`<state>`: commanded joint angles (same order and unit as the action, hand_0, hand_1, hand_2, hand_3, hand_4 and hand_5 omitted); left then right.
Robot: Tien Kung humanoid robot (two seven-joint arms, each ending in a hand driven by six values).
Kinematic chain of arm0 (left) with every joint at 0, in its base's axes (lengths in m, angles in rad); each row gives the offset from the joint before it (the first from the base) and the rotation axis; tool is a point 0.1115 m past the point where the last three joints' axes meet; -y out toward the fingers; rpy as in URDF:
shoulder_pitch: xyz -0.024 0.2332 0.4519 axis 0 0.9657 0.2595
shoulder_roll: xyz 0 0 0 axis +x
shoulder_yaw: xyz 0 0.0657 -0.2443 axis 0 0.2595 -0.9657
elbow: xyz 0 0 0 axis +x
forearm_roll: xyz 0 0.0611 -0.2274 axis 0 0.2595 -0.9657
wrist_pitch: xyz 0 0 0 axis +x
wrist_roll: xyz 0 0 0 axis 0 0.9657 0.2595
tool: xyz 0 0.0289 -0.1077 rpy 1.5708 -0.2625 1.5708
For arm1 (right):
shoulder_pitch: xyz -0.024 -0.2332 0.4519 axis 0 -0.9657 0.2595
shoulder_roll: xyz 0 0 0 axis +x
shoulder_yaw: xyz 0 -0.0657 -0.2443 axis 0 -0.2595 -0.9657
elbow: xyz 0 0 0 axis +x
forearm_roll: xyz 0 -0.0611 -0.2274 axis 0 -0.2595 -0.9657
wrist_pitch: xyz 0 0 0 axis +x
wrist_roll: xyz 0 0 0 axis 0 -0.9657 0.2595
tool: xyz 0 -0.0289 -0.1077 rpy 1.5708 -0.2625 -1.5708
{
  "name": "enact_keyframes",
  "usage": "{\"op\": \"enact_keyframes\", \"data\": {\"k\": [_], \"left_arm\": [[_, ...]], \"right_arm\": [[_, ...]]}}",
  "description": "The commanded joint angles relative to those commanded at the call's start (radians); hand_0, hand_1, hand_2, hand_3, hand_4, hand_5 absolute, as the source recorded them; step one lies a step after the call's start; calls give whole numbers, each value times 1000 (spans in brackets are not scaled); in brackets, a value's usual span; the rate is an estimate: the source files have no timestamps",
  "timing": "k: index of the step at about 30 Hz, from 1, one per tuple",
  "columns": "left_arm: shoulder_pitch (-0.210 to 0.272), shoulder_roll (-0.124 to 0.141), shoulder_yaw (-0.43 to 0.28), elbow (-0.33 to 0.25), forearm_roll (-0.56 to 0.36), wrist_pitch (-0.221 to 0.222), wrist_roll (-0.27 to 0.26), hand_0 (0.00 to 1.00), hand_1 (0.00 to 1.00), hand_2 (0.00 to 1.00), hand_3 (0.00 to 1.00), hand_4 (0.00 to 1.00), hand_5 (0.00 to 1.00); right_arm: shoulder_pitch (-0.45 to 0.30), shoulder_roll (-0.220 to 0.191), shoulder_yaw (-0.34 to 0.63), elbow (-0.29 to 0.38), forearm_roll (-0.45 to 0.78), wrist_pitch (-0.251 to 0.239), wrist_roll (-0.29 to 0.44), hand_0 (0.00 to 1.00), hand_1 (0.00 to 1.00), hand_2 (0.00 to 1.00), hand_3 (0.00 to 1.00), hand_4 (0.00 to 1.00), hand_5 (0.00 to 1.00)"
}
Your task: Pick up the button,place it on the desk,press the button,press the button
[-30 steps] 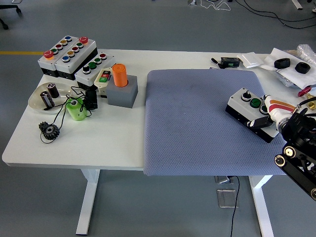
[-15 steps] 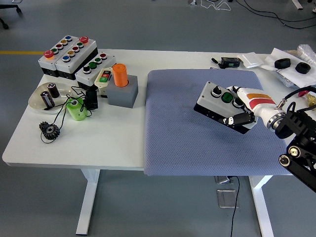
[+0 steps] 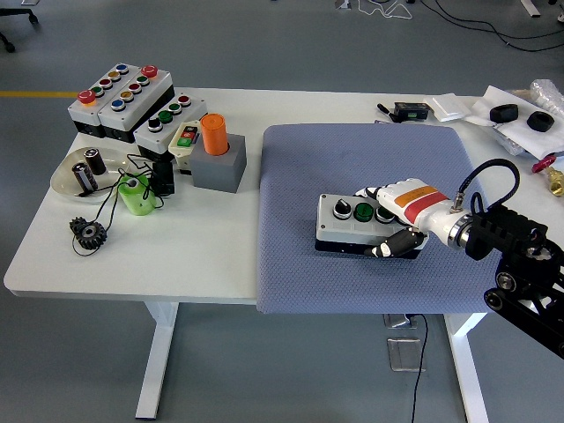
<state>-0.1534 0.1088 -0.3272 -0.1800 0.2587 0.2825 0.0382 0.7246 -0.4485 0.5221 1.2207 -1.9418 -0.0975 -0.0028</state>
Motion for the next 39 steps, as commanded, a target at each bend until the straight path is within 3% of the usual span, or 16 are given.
{"op": "enact_keyframes", "data": {"k": [1,6,7,12,13,18,19,24,25,30,31,34,39], "left_arm": [[0,0,-1,0,2,0,0,650,701,694,498,322,998],[0,0,-3,0,3,0,1,650,701,694,498,322,998],[0,0,-3,0,2,0,1,651,700,694,498,320,998],[2,-1,-8,0,7,0,2,651,700,694,498,320,998],[2,-1,-10,0,9,0,2,650,701,695,499,321,998],[4,-2,-22,0,24,0,5,650,701,695,499,321,998],[4,-2,-23,0,25,0,6,650,701,695,498,321,998],[4,-1,-22,0,24,0,5,650,701,695,498,321,998],[4,-1,-21,0,23,0,5,650,701,694,499,319,998],[5,-1,-23,0,26,0,5,650,701,694,499,319,998],[5,-1,-23,0,26,0,5,650,700,694,497,320,998],[6,-2,-23,0,26,0,5,650,700,694,497,320,998],[6,-2,-23,0,25,0,4,650,699,694,497,320,998]], "right_arm": [[1,0,-3,-3,-8,-2,4,246,162,322,413,493,108],[3,3,-10,-19,-43,3,12,246,162,322,413,493,108],[3,4,-11,-21,-48,1,13,372,300,421,487,559,107],[-2,4,-7,-25,-81,13,14,372,300,421,487,559,107],[-3,3,-5,-26,-87,14,16,590,526,605,862,763,179],[-9,0,4,-22,-89,-5,4,590,526,605,862,763,179],[-10,-1,6,-21,-87,-5,1,750,659,815,953,826,187],[-13,-6,10,-21,-73,3,7,750,659,815,953,826,187],[-13,-6,11,-21,-71,4,9,854,754,923,998,851,179],[-16,-8,14,-21,-57,5,21,854,754,923,998,851,179],[-19,-10,18,-18,-55,9,20,898,809,971,998,870,186],[-26,-16,33,-3,-49,24,15,898,809,971,998,870,186],[-53,-51,87,72,-33,40,4,917,836,985,998,883,183]]}}
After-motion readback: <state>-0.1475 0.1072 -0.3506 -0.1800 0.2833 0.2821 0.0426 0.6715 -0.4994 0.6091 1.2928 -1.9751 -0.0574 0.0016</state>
